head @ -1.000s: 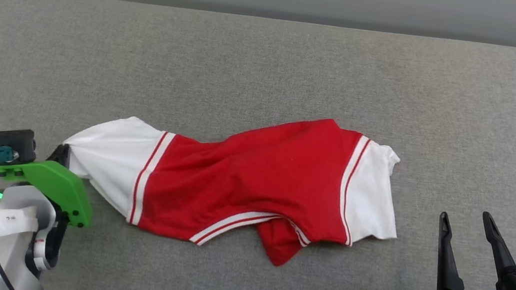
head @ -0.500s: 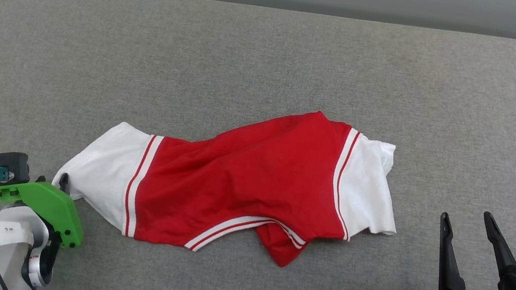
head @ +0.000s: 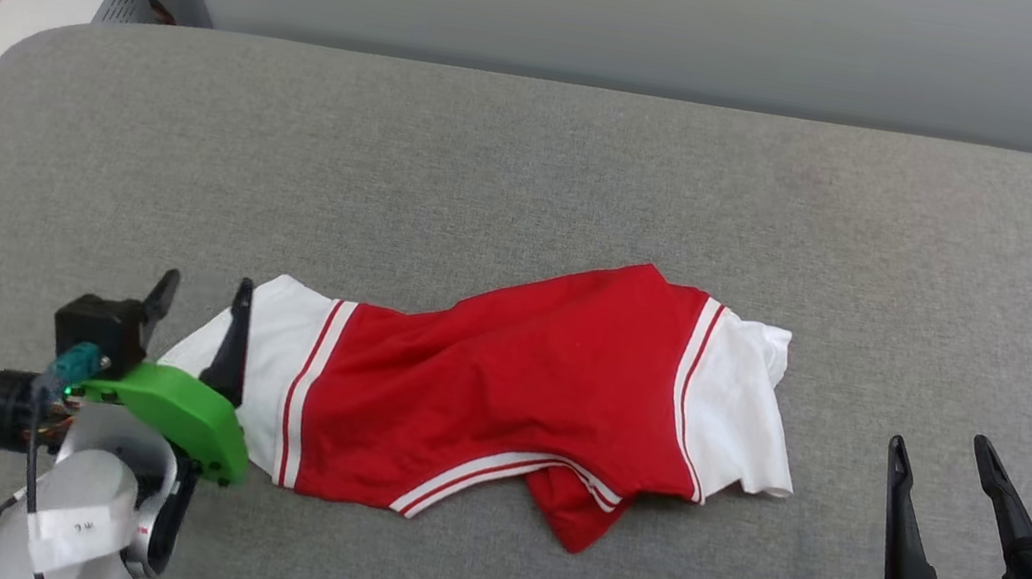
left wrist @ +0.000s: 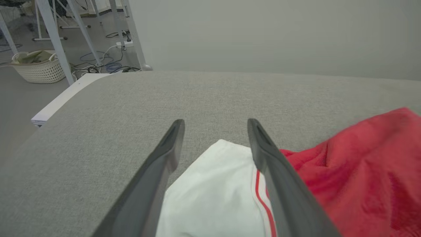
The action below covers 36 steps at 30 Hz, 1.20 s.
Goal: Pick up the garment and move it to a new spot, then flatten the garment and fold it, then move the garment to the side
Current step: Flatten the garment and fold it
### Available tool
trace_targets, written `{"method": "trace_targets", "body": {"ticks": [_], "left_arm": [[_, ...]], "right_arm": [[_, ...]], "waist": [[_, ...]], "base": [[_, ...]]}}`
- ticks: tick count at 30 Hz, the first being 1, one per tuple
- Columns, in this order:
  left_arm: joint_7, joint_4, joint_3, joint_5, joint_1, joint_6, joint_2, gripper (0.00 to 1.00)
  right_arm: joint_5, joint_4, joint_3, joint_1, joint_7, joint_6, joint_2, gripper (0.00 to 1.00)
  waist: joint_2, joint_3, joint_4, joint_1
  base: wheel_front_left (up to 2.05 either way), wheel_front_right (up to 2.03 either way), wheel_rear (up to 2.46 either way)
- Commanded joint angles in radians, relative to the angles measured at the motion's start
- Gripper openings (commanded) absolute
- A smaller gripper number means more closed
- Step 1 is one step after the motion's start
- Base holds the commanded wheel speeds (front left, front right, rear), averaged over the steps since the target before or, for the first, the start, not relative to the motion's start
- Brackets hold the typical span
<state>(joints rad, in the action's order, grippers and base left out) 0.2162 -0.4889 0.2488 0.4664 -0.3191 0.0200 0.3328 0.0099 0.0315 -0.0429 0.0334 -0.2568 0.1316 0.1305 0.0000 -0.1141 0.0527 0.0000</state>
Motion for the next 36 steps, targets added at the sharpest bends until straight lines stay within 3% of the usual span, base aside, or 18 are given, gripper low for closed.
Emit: {"method": "trace_targets", "body": {"ticks": [1,12,19,22,28,32,36], "left_arm": [[0.017,0.029,0.018,-0.021,0.025,-0.017,-0.01,1.0],[0.045,0.303,0.025,-0.094,0.202,-0.05,-0.075,1.0],[0.045,0.359,0.006,-0.13,0.266,-0.063,-0.123,1.0],[0.045,0.358,-0.003,-0.143,0.259,-0.072,-0.123,1.0],[0.045,0.356,-0.02,-0.161,0.239,-0.085,-0.134,1.0],[0.045,0.344,-0.02,-0.169,0.229,-0.096,-0.153,1.0],[0.045,0.332,-0.023,-0.177,0.219,-0.103,-0.168,1.0]], "right_arm": [[-0.003,0.002,-0.005,0.007,-0.005,-0.001,0.003,1.0],[0.005,-0.001,-0.012,0.044,0.001,-0.001,-0.003,1.0],[0.027,0.003,0.01,0.054,0.066,-0.001,0.017,1.0],[0.054,-0.004,0.049,0.038,0.163,-0.001,0.055,1.0],[0.177,0.003,0.165,-0.053,0.491,-0.001,0.161,1.0],[0.268,0.033,0.203,-0.123,0.663,-0.001,0.199,1.0],[0.308,0.081,0.207,-0.175,0.765,-0.001,0.21,1.0]], "waist": [[0.0,0.039,0.016,0.0],[0.0,0.078,0.03,0.0],[0.0,0.079,0.047,0.0],[0.0,0.072,0.058,0.0],[0.0,0.034,0.078,0.0],[0.0,0.008,0.1,0.0],[0.0,-0.016,0.124,0.0]], "base": [[0.0,0.0,0.0],[0.0,0.0,0.0],[0.0,0.0,0.0],[0.0,0.0,0.0],[0.0,0.0,0.0],[0.0,0.0,0.0],[0.0,0.0,0.0]]}}
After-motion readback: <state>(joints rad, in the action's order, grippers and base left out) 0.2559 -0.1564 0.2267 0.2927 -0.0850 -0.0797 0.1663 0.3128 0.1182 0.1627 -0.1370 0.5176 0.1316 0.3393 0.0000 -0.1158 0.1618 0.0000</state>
